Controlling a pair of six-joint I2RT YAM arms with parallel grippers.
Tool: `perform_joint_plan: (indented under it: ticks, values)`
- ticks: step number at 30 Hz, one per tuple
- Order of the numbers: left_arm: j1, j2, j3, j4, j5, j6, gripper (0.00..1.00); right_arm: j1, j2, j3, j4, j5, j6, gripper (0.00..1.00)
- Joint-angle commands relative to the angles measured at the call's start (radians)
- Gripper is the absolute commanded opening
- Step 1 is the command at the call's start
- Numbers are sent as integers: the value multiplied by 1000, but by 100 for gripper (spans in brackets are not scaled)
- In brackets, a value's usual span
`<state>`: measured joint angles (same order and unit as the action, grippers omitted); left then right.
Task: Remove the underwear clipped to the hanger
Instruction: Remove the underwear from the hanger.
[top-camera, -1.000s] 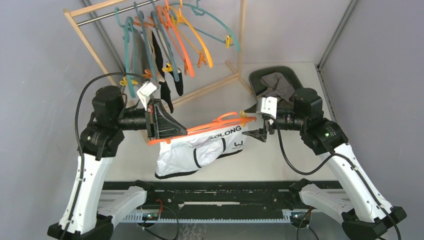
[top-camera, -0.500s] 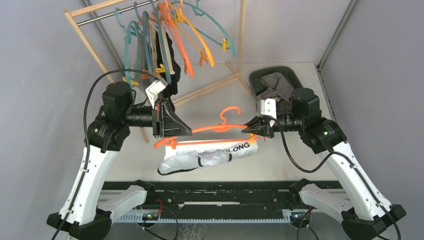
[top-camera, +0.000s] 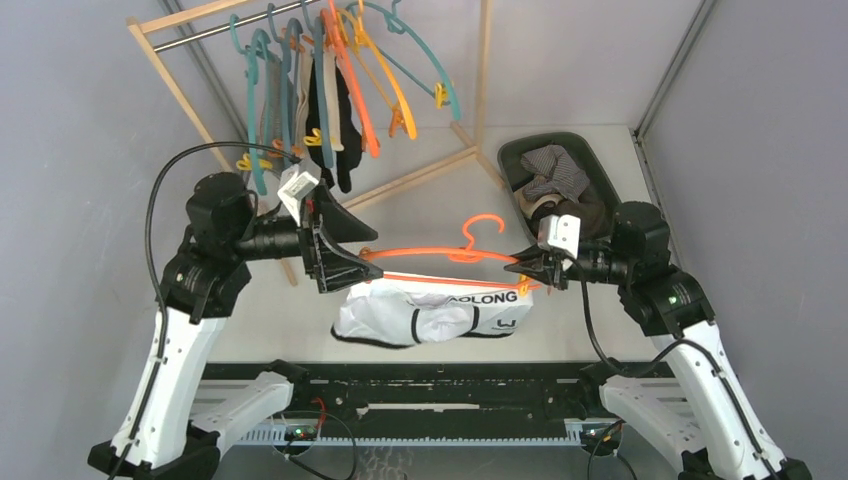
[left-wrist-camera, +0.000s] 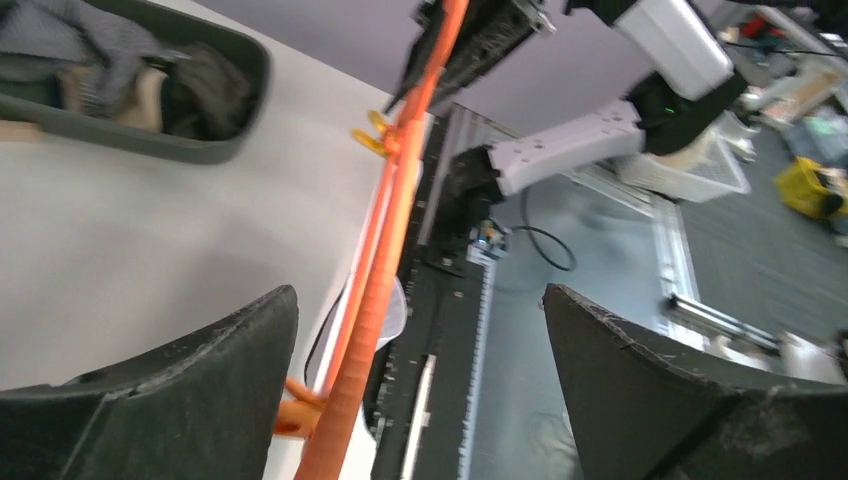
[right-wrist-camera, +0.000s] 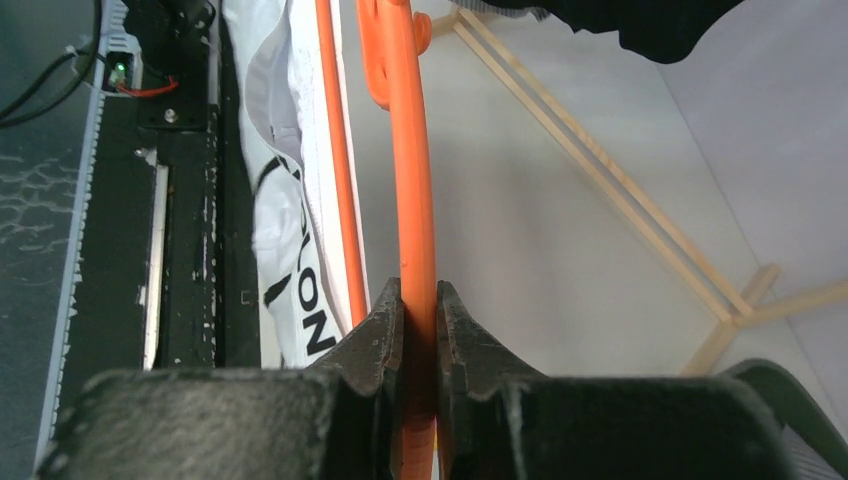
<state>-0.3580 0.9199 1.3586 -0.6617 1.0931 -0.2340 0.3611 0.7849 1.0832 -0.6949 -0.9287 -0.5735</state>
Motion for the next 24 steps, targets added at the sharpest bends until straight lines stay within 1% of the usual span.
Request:
perform_joint_plan:
  ticks: [1, 3, 6, 8, 12, 15, 18, 24]
  values:
    - [6, -64, 53, 20, -230, 78, 97, -30, -88, -46, 29, -13, -26, 0]
    - [22, -82, 35, 40, -323, 45, 99, -35, -123, -75, 37, -2, -48, 0]
    - [74, -104, -10, 73, -376, -23, 100, -43, -156, -106, 39, 10, -80, 0]
    - [118, -109, -45, 82, -385, -64, 100, -46, -167, -118, 32, 15, -101, 0]
    - [141, -70, -104, 42, -309, -88, 100, -50, -173, -140, 35, 23, -125, 0]
    - [140, -49, -146, 52, -250, -127, 100, -50, -172, -143, 42, 19, -130, 0]
    - [140, -44, -166, 63, -234, -145, 100, -46, -173, -141, 51, 23, -132, 0]
    - [125, 9, -183, 9, -209, -137, 96, -21, -175, -139, 64, 40, -144, 0]
